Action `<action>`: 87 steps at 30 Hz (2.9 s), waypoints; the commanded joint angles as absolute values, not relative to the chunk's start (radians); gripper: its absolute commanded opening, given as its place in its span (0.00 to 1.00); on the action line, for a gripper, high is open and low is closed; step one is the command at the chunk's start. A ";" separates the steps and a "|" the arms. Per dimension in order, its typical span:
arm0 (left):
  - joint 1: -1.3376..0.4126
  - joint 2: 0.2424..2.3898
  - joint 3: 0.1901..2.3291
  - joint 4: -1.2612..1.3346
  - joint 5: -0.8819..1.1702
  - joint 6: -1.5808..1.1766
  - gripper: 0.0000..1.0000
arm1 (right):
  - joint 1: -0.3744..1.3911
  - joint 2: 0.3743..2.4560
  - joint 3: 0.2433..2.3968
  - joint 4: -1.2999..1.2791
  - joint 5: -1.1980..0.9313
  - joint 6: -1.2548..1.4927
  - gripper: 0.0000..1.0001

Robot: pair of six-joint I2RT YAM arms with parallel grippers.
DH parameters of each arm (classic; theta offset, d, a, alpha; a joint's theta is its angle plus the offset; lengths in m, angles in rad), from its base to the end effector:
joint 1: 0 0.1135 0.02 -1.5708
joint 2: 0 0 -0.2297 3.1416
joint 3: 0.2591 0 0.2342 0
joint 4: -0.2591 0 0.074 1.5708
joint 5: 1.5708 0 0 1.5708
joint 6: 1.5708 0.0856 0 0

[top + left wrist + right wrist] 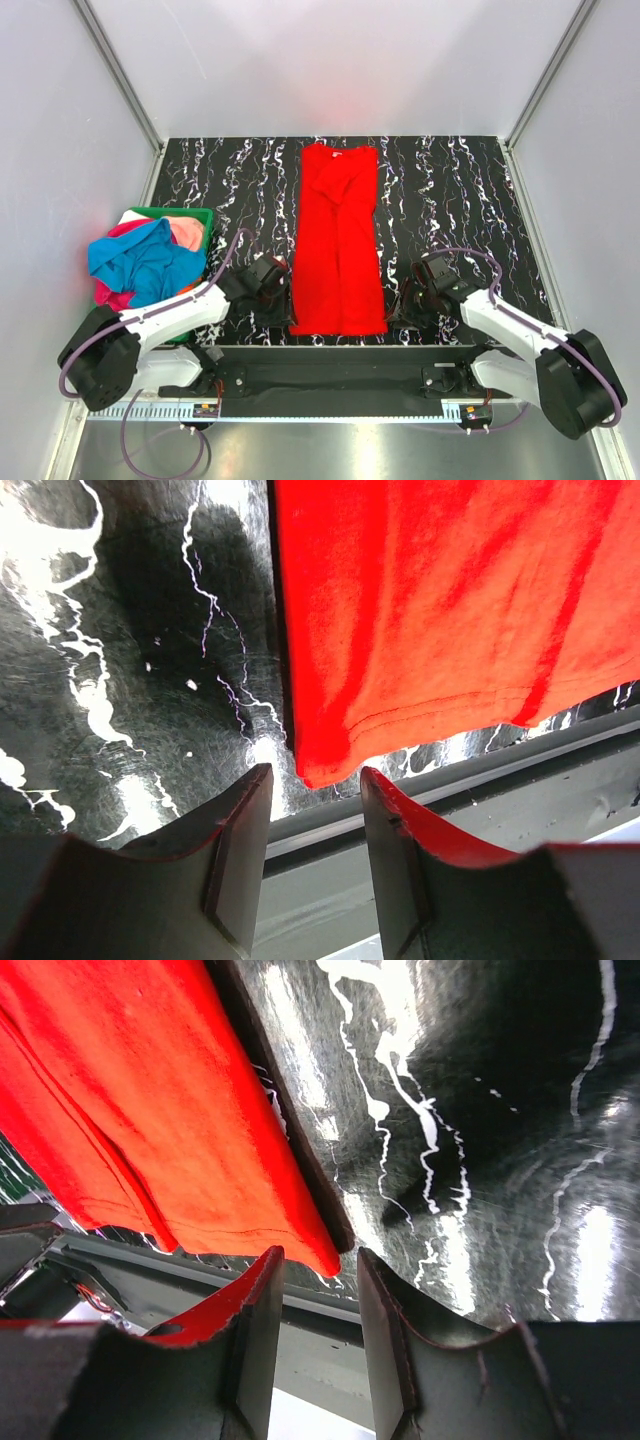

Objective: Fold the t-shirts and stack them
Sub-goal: Fold the tshirt

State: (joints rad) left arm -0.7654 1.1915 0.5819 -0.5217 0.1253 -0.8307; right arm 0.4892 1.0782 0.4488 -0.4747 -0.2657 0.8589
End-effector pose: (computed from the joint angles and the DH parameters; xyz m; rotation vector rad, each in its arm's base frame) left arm 0.1531 -0.1619 0.1026 -0.0534 2.8656 -0.5838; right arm 0.1661 0.1139 0.0913 0.4353 2.8209 0.7211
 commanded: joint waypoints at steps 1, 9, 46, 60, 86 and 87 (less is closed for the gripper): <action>-0.762 1.199 0.548 -0.456 0.176 -0.841 0.44 | 0.506 1.101 0.437 -0.407 -0.293 0.867 0.43; -0.762 1.252 0.503 -0.387 0.215 -0.842 0.31 | 0.515 1.117 0.420 -0.391 -0.296 0.862 0.42; -0.747 1.241 0.721 -0.454 0.256 -0.810 0.00 | 0.568 0.946 0.609 -0.545 -0.135 0.910 0.00; -0.493 1.721 1.282 -0.567 0.249 -0.600 0.00 | 0.526 1.641 1.201 -0.531 -0.055 0.595 0.00; -0.290 2.190 1.884 -0.653 0.299 -0.549 0.00 | 0.298 2.083 1.690 -0.543 -0.219 0.483 0.00; -0.287 2.198 1.890 -0.655 0.299 -0.551 0.00 | 0.293 2.089 1.698 -0.545 -0.218 0.482 0.00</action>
State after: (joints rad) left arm -0.3023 2.1769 1.8332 -0.6624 0.2707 -0.5648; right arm 0.3031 2.0705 1.6341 -0.5480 -0.1944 0.5034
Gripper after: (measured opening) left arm 0.016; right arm 0.014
